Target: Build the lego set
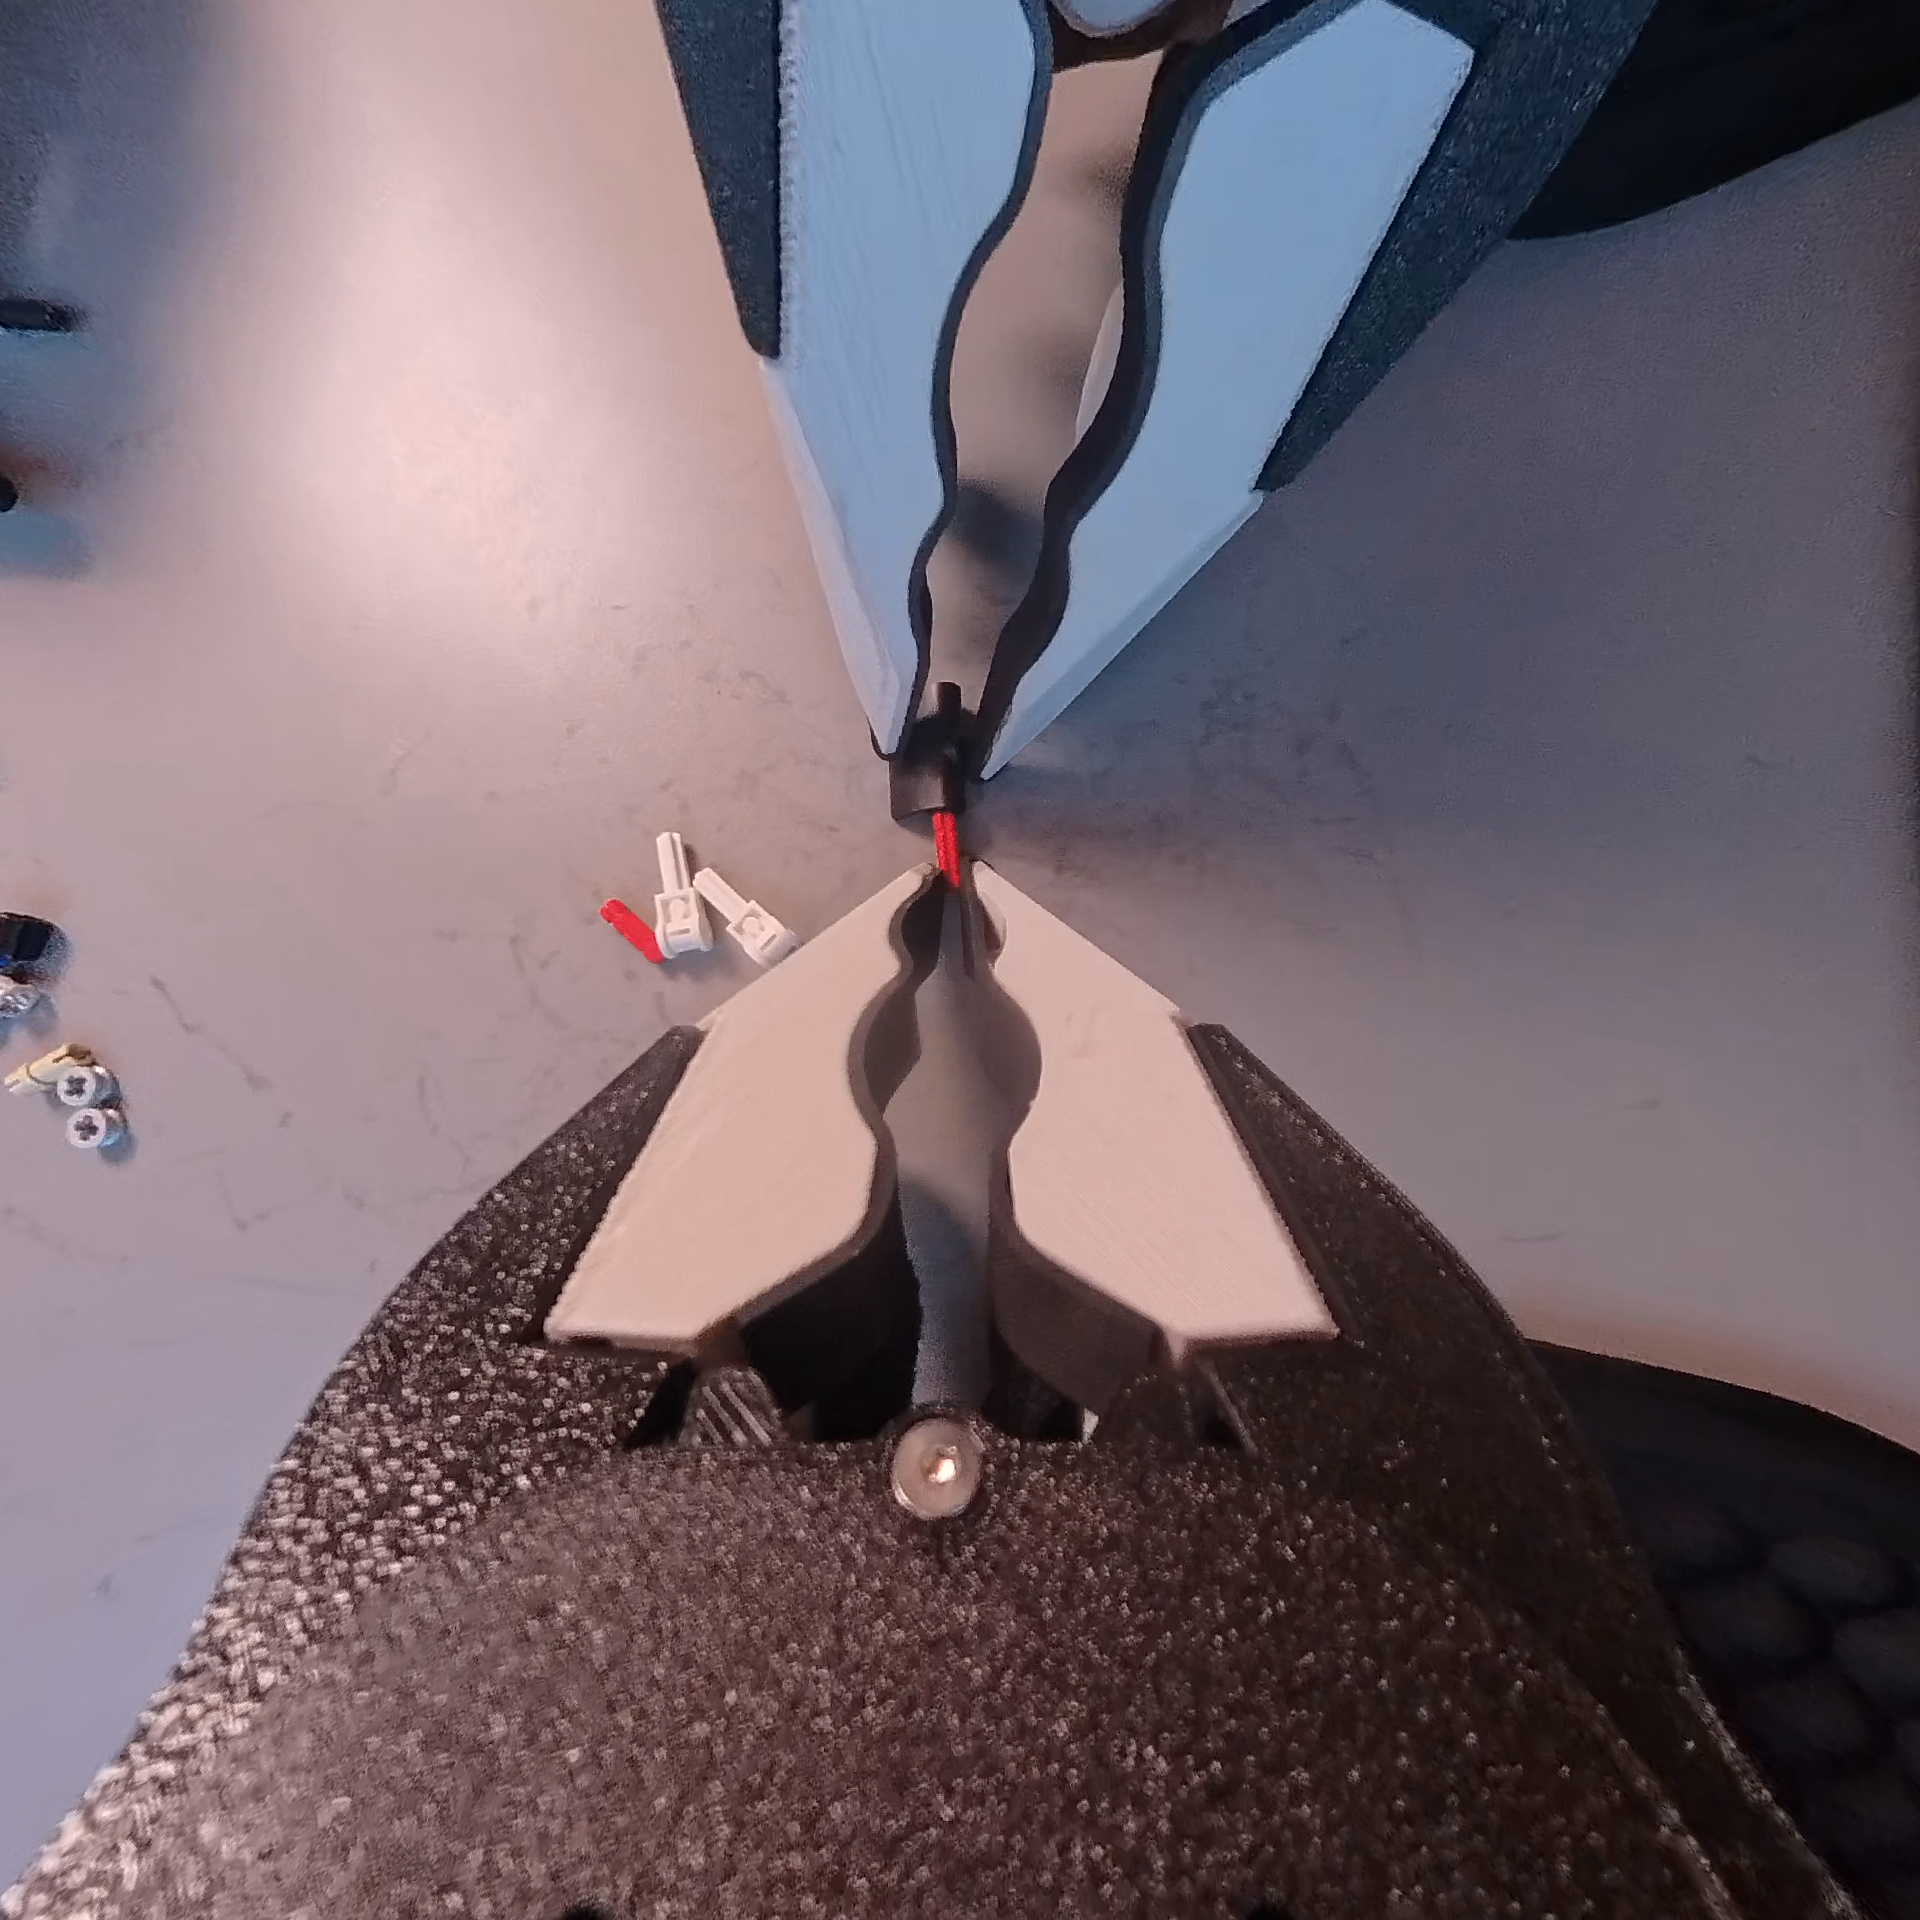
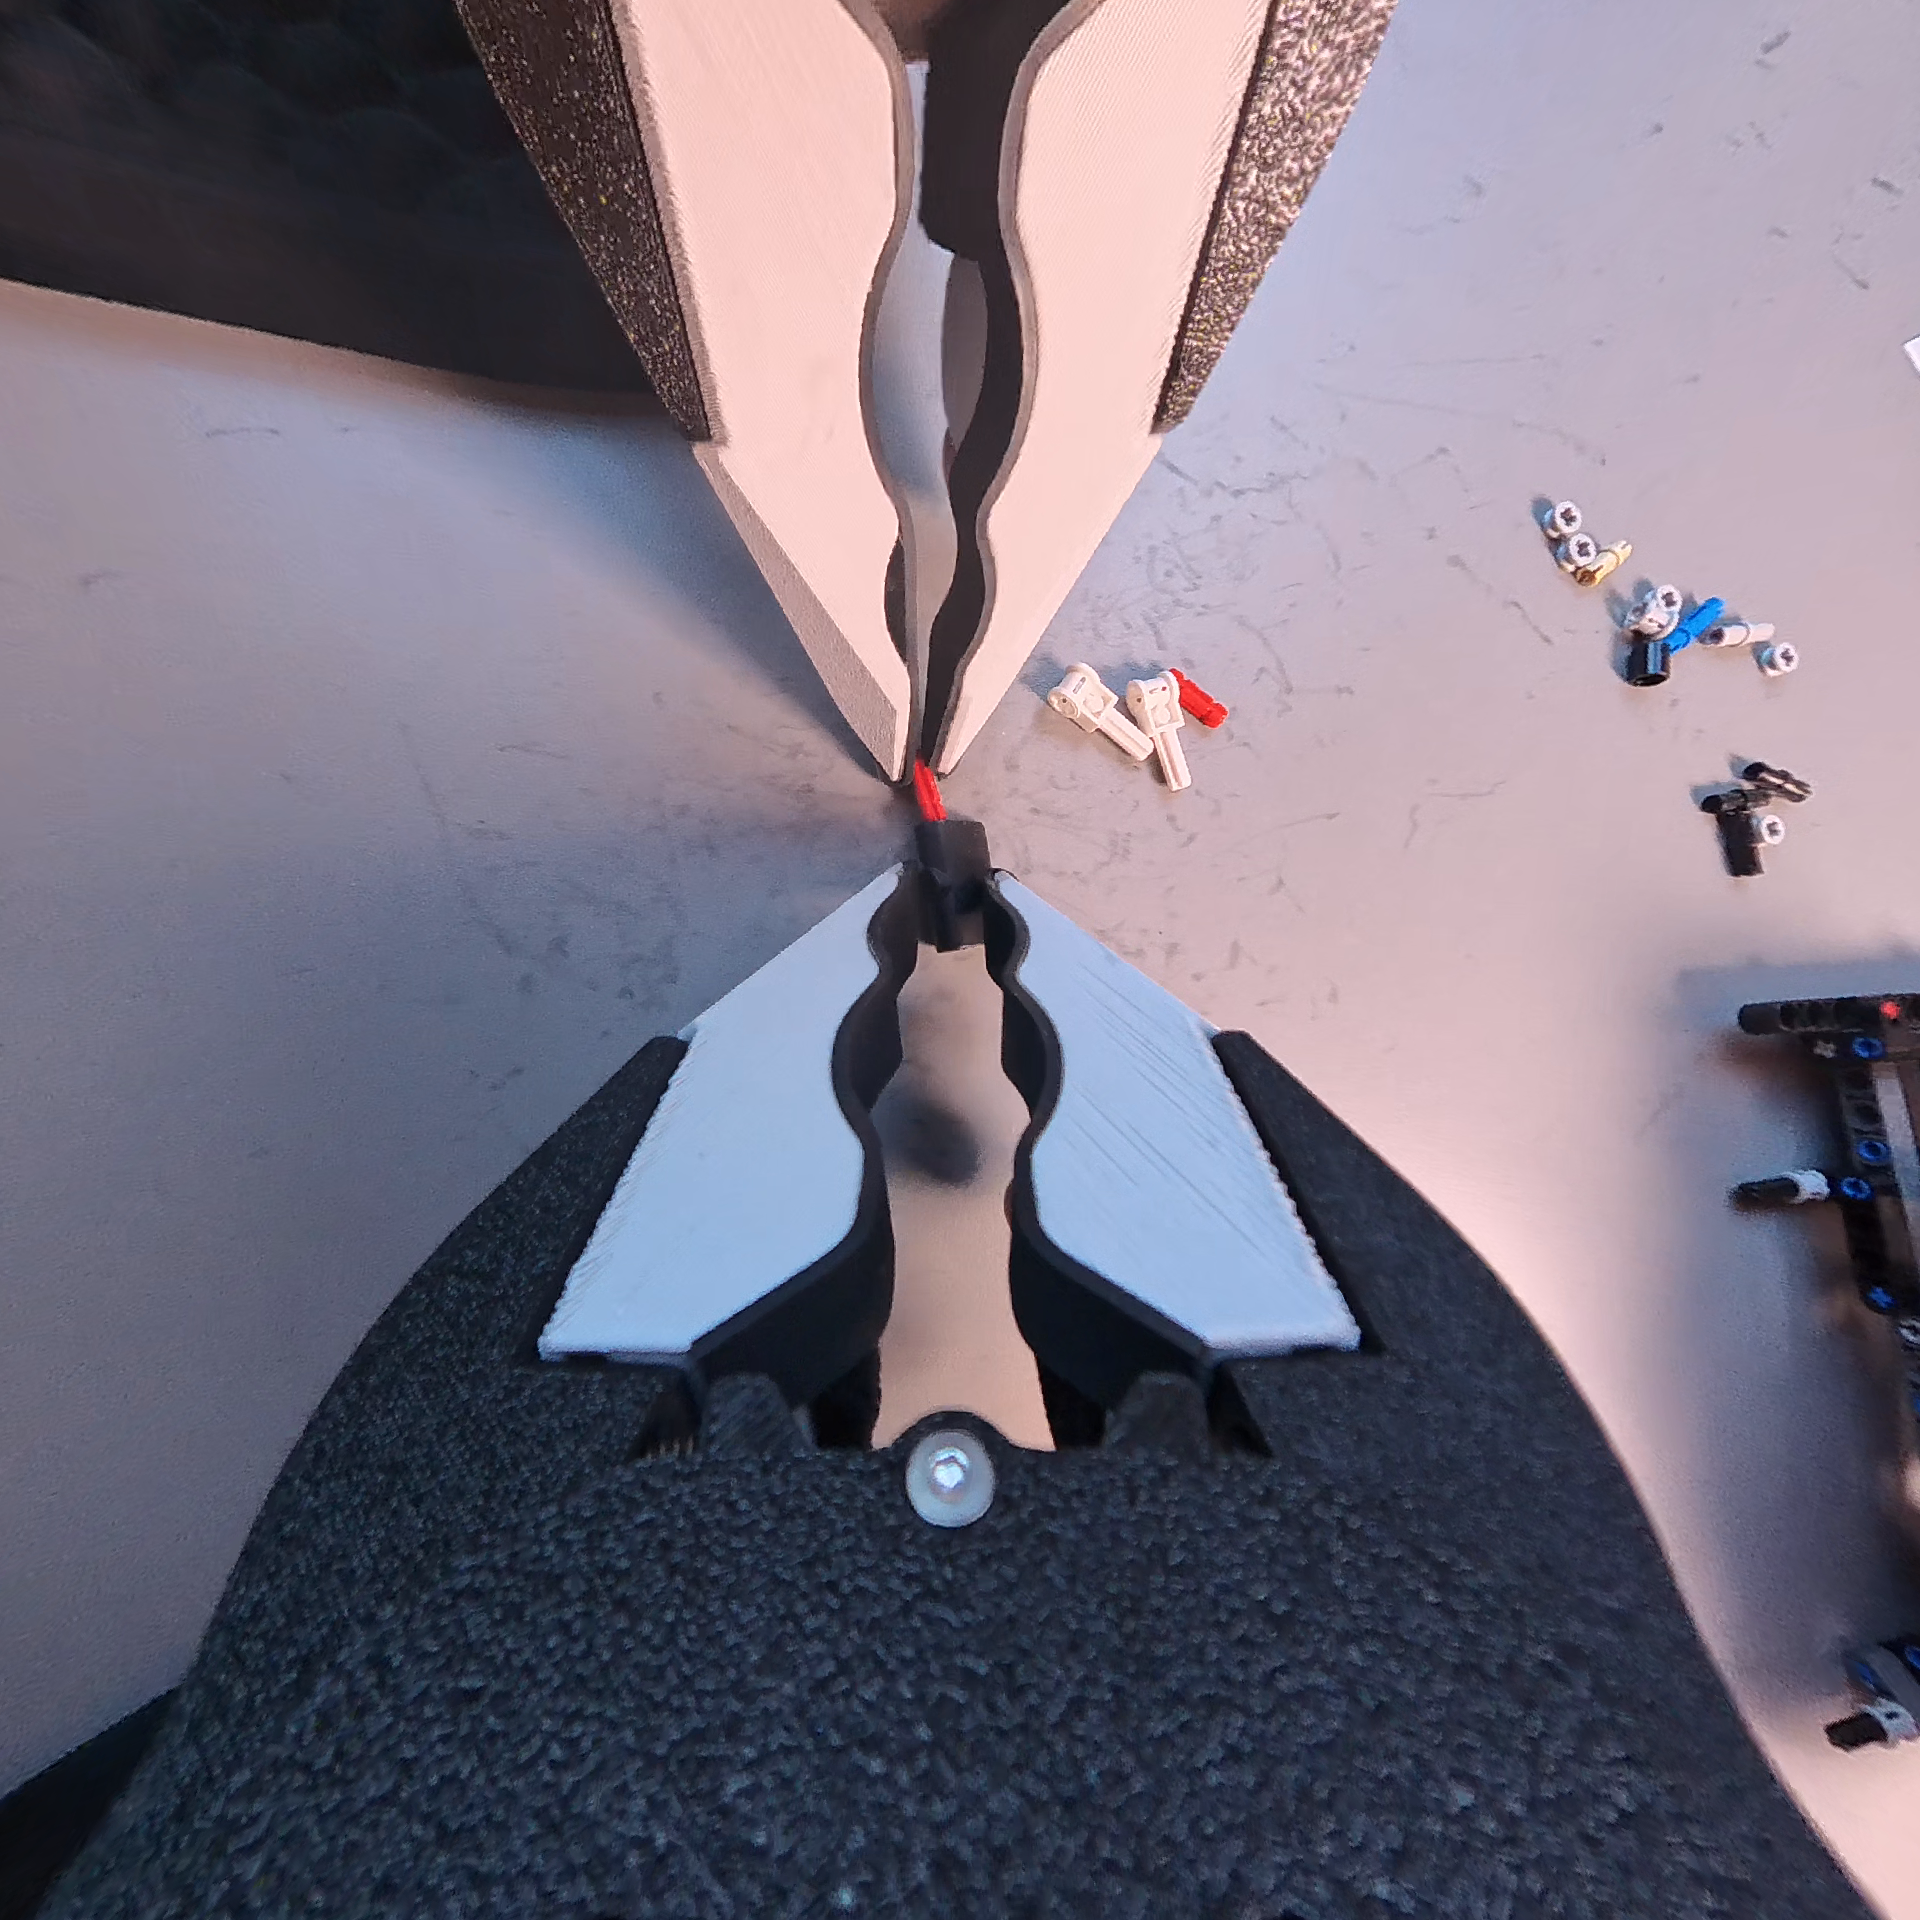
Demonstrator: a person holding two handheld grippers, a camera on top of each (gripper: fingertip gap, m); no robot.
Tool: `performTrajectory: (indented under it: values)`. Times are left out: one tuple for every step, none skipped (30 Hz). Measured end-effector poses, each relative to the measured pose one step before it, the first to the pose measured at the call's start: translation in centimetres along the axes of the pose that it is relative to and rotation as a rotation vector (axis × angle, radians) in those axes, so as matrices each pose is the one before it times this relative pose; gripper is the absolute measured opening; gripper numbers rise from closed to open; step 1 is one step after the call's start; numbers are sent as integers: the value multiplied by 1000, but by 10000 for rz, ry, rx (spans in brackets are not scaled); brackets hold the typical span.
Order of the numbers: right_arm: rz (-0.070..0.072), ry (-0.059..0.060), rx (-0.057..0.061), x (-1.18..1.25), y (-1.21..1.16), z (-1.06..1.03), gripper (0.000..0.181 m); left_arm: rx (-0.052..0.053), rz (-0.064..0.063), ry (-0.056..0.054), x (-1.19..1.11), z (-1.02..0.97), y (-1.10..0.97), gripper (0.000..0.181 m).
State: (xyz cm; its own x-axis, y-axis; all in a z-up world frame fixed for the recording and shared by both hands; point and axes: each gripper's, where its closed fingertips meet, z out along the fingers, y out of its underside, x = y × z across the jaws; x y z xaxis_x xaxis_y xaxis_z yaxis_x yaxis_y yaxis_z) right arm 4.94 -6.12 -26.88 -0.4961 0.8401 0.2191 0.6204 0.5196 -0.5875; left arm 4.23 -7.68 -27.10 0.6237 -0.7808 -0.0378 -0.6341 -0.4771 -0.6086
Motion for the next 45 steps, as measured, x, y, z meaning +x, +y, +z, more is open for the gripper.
performTrajectory:
  values:
    - [-25,-22,-26,-6,-10,-7,11,-10,136,-18,-8,5,6,0]
    - [14,-41,-3,5,5,5,11,7,130,-19,-3,0,3,0]
    - [42,-48,27,0,-4,7,11,19,113,-30,7,-6,18,0]
    - [52,-44,48,8,0,-2,11,39,47,-12,17,-6,-2,1]
    - [48,-30,57,4,12,3,11,69,-40,33,54,14,-2,1]
    - [32,-29,63,1,5,-12,11,105,-110,29,-2,-4,-5,2]
    - [33,-39,79,1,-3,3,11,117,-152,65,1,-6,-9,2]
    - [36,-61,86,6,1,4,11,89,-156,60,-37,-11,8,3]
    - [-9,-76,82,-6,3,-2,11,30,-102,13,-99,-43,25,6]
    - [-14,-91,79,-10,4,-2,12,1,-70,49,-32,-43,39,9]
    - [-1,-107,63,-11,2,-1,12,22,-61,113,79,-20,12,11]
    - [-9,-99,47,-7,7,-2,12,30,-59,100,71,9,1,11]
    - [-18,-77,26,-6,6,0,12,14,-37,8,-32,-5,-4,10]
    - [-33,-52,6,-5,0,6,12,-1,-5,-12,-6,5,-5,10]
    - [-45,-25,-7,-4,-8,-4,12,-1,9,-11,-2,5,-5,10]
    - [-50,-5,-17,1,-2,4,12,-1,-3,-8,5,1,0,10]
    - [-34,8,-7,6,1,-3,12,-2,-23,-1,-14,13,1,10]
    - [-2,14,2,3,4,-8,12,-12,-41,-13,-29,4,-13,9]
    - [21,16,3,16,29,-24,12,-26,-38,-21,-22,17,-5,9]
    - [43,22,-14,39,61,-37,13,-26,-16,-21,-2,7,-9,9]
    - [61,33,-29,77,96,-65,13,-17,-33,-22,-4,11,-4,8]
    - [51,73,-46,140,148,-100,13,-14,-55,-24,3,8,-2,8]
    - [34,83,-62,157,182,-123,14,-18,-20,-50,-2,9,0,8]
    - [11,97,-65,187,209,-145,14,-34,20,-92,1,9,-5,8]
    - [12,137,-69,264,219,-145,14,-50,38,-115,19,13,-3,8]
    - [32,116,-60,240,217,-140,14,-49,64,-82,115,40,-25,6]
    - [28,53,-15,129,145,-92,14,-31,109,-70,151,38,-38,2]
    - [33,11,47,45,44,-29,14,-21,162,-115,-7,8,3,2]
    - [32,-12,78,-14,-26,6,14,27,165,-59,-24,-14,-11,1]
    - [2,2,78,8,-32,-34,16,94,164,-91,-160,-39,-45,1]
    - [-6,20,102,70,-51,-156,21,235,93,-91,-197,-115,-217,1]
    - [17,48,265,131,-273,-366,24,561,111,-25,-92,-387,-764,1]
    - [144,-72,465,-8,-565,-574,25,751,165,22,72,-682,-1195,1]
    - [336,-190,563,-96,-700,-668,25,672,176,-198,-186,-712,-1272,1]
    - [426,-251,611,-147,-762,-648,24,535,247,-334,-330,-613,-1134,1]
    - [489,-273,637,-172,-791,-570,22,454,266,-340,-278,-437,-993,1]
    - [514,-304,647,-250,-838,-442,20,290,213,-321,-226,-245,-675,1]
    - [457,-283,693,-282,-932,-354,20,110,256,-238,-68,-58,-337,1]
    - [348,-176,604,-193,-835,-290,19,40,306,-311,-130,28,-187,1]
    - [223,-45,421,-50,-603,-182,17,16,233,-226,-45,52,-138,1]
    - [72,7,220,-13,-335,-100,17,34,162,-111,70,64,-180,1]
    - [-66,123,87,118,-144,-43,16,-10,155,-109,15,86,-103,1]
    - [-140,97,-29,59,25,31,14,-55,109,-60,39,107,-25,1]
    - [-133,-7,-79,-110,126,91,13,12,39,-50,4,94,-89,1]
    - [-84,-57,-80,-176,140,149,12,31,23,-14,27,72,-102,1]
